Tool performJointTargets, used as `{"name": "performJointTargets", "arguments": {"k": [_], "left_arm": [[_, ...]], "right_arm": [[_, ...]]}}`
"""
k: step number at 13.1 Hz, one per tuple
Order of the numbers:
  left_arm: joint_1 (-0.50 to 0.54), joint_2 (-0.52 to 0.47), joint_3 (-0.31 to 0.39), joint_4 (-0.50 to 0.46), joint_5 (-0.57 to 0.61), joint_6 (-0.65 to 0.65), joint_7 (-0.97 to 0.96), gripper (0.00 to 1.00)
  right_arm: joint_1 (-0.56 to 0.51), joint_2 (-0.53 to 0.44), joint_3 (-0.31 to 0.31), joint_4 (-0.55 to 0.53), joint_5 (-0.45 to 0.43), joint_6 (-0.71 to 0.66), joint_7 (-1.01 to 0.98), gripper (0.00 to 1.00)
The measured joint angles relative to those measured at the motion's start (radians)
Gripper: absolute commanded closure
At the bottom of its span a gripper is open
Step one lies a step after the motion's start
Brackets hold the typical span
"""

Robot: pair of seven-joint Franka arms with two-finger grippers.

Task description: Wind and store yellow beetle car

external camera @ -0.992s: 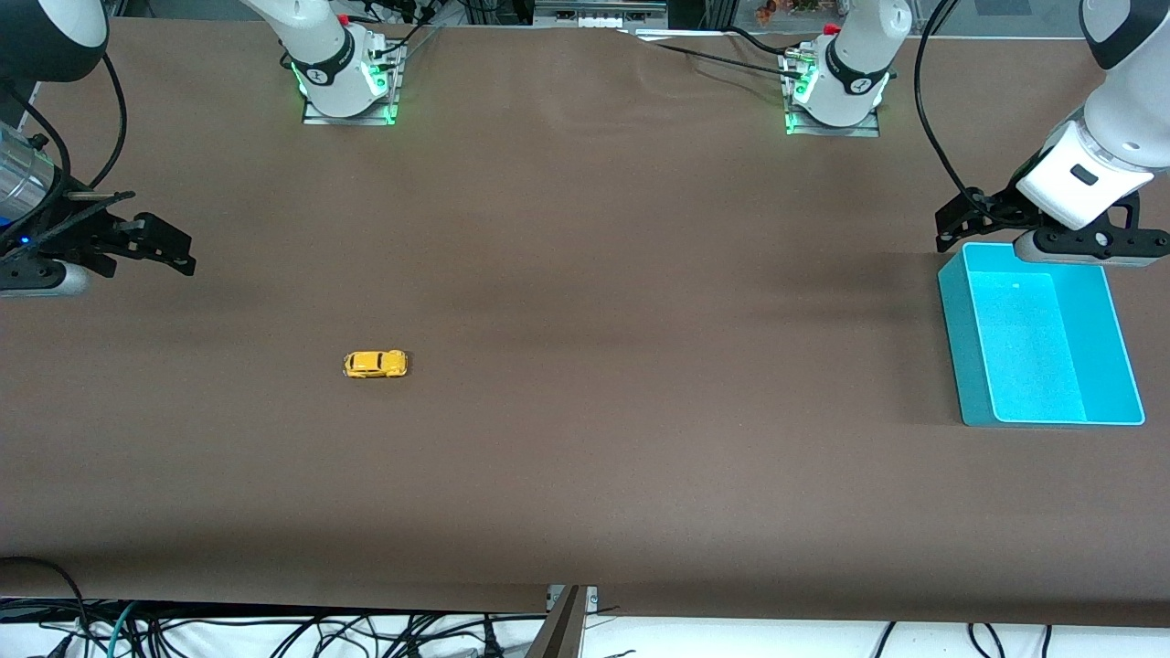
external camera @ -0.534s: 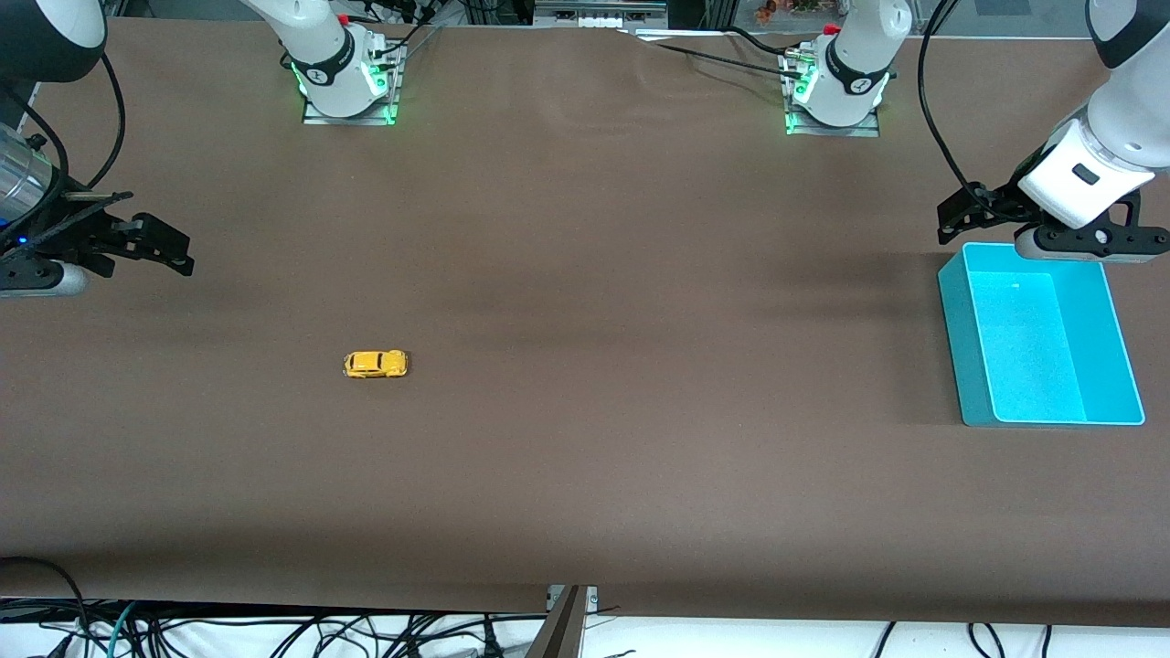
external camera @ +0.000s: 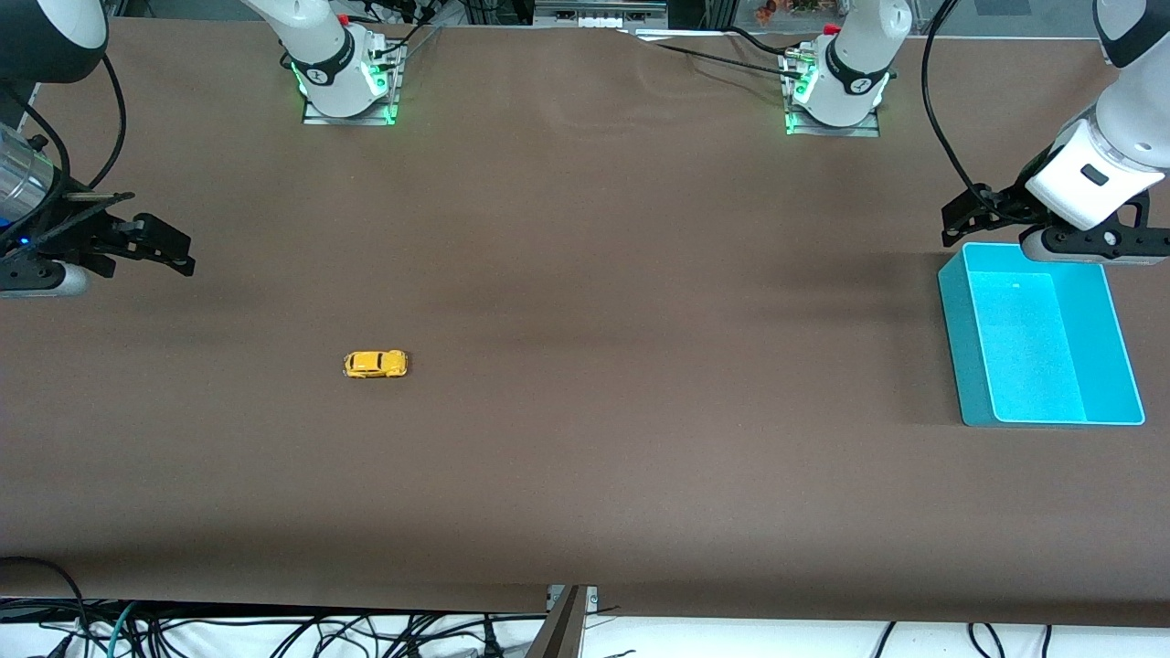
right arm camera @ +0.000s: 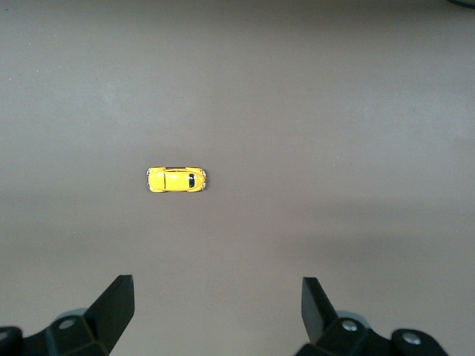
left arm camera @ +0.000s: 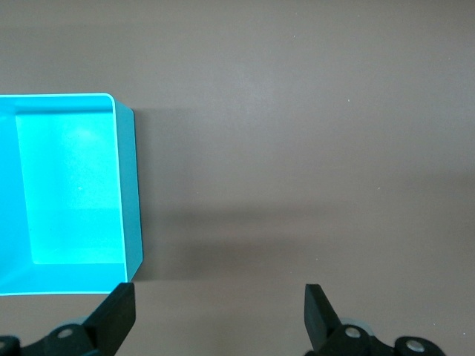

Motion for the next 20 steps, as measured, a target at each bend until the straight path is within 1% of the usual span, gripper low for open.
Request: {"name": "performJointTargets", "arguments": {"k": [3, 5, 7, 8, 10, 13, 15, 17, 20], "left_arm": [[0.0, 0.0, 0.0, 0.001, 0.0, -0.001, 0.0, 0.0], [0.0, 0.0, -0.001, 0.002, 0.0, -0.001, 0.0, 0.0], [0.0, 0.0, -0.001, 0.002, 0.0, -0.004, 0.0, 0.0], [0.0, 0.0, -0.001, 0.002, 0.0, -0.005, 0.0, 0.0], [0.0, 0.001, 0.0, 0.002, 0.0, -0.005, 0.0, 0.0], [0.0, 0.001, 0.0, 0.002, 0.0, -0.006, 0.0, 0.0], [0.0, 0.002, 0.0, 0.003, 0.0, -0.006, 0.0, 0.0], [0.0, 0.002, 0.0, 0.003, 0.0, -0.007, 0.0, 0.0], [0.0, 0.002, 0.0, 0.003, 0.0, -0.012, 0.0, 0.0]], "right_arm": [[0.008, 0.028, 0.009, -0.001, 0.0, -0.02, 0.006, 0.0], [0.039, 0.05, 0.014, -0.002, 0.0, -0.105, 0.006, 0.0], [0.08, 0.068, 0.016, -0.002, -0.001, -0.139, 0.002, 0.0], [0.097, 0.083, 0.017, -0.002, -0.007, -0.139, -0.029, 0.0], [0.126, 0.124, 0.019, -0.003, -0.042, -0.114, -0.201, 0.0], [0.153, 0.205, 0.02, -0.006, -0.062, -0.024, -0.479, 0.0], [0.155, 0.253, 0.02, -0.032, -0.062, 0.08, -0.667, 0.0], [0.155, 0.28, 0.019, -0.094, -0.062, 0.195, -0.796, 0.0], [0.157, 0.288, 0.021, -0.213, -0.062, 0.385, -0.957, 0.0]]}}
